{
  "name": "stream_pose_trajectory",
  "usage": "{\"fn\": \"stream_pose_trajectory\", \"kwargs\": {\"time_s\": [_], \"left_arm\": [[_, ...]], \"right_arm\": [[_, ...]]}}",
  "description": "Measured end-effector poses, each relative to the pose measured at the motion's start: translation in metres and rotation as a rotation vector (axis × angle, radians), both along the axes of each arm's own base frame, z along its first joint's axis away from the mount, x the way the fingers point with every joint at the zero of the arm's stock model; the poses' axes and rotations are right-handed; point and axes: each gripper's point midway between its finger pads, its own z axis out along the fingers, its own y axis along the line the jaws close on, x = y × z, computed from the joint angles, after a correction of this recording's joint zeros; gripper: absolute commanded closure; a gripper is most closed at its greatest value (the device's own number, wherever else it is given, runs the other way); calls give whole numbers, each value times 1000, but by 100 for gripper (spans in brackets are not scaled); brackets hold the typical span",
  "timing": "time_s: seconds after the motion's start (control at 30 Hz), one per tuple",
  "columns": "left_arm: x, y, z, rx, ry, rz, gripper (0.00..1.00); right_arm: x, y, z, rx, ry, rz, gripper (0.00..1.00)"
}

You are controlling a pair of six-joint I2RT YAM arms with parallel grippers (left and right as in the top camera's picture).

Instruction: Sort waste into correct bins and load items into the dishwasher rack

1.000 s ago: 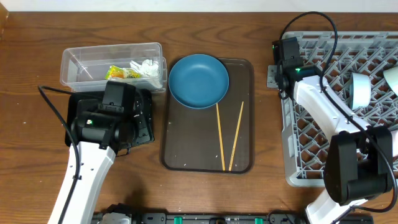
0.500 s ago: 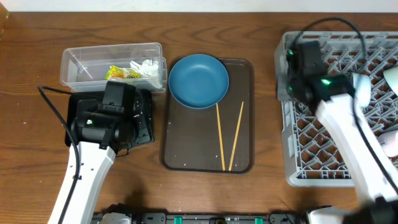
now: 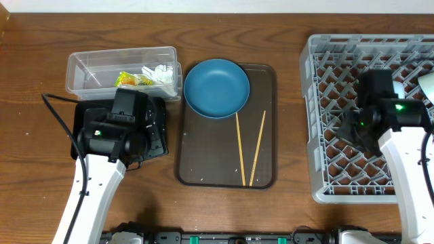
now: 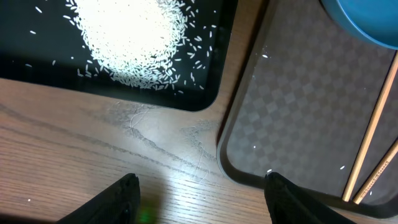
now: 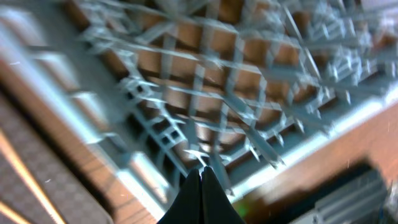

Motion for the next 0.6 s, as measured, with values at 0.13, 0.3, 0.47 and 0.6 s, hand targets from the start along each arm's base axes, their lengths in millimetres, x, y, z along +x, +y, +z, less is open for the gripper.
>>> {"fn": "stream_pose_trajectory", "kwargs": {"time_s": [0.13,0.3,0.47,0.6], "left_arm": [[0,0,0,0,-1,0,33],[0,0,0,0,0,0,33],[0,0,0,0,-1,0,33],[0,0,0,0,0,0,33]], "right_arm": [[-34,-18,-25,21,107,-186,99],[-51,-31,-37,32,147,-324,99],[-60,-39,-38,35,163,-386,98],[-68,-42,-37,36,188,-419,98]]}}
